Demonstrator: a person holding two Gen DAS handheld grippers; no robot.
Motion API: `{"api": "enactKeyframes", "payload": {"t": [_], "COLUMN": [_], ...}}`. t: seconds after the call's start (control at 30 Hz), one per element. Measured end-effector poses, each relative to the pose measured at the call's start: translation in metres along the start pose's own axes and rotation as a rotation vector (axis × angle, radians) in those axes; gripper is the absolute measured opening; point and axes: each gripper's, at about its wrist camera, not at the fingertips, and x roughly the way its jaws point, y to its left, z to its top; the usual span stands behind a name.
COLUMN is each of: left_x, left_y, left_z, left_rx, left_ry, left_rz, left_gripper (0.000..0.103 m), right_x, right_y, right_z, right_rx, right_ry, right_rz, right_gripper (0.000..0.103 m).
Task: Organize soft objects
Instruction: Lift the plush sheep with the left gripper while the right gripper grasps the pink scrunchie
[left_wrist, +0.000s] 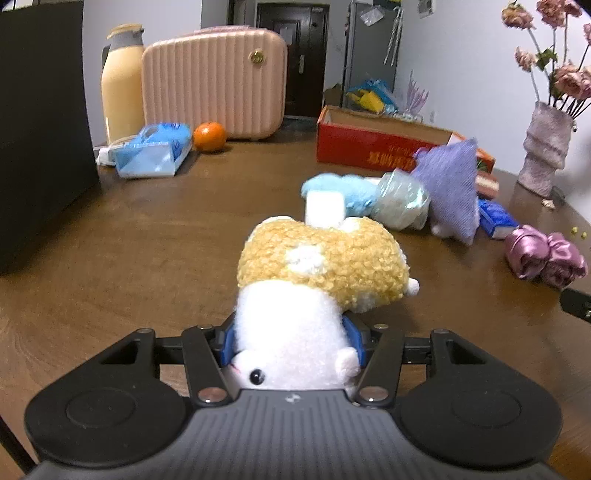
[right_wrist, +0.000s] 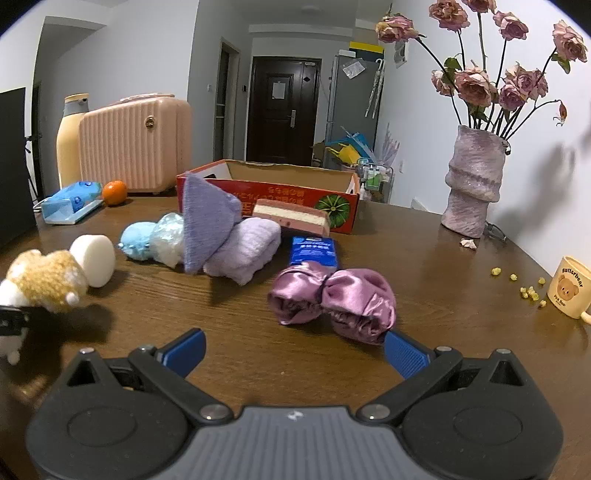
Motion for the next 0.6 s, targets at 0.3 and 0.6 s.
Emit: {"api": "enactKeyframes", "payload": {"t": [0.3,0.6], "left_x": [-0.012,-0.007], "left_y": [-0.017,-0.036], "left_z": [0.016,0.035], "left_rx": [0.017,0.033], "left_ry": [-0.077,-0.110], "left_rz": [-0.045,-0.070], "left_gripper": [0.055,0.055], "right_x": [0.009,0.034], "right_y": [-0.019,-0.035], "right_z": [0.014,0.038], "right_rx": [0.002,-0.007], "right_ry": [-0.030,-0.038], "right_rz": [-0.013,-0.014], "right_gripper": [0.103,0.103]}}
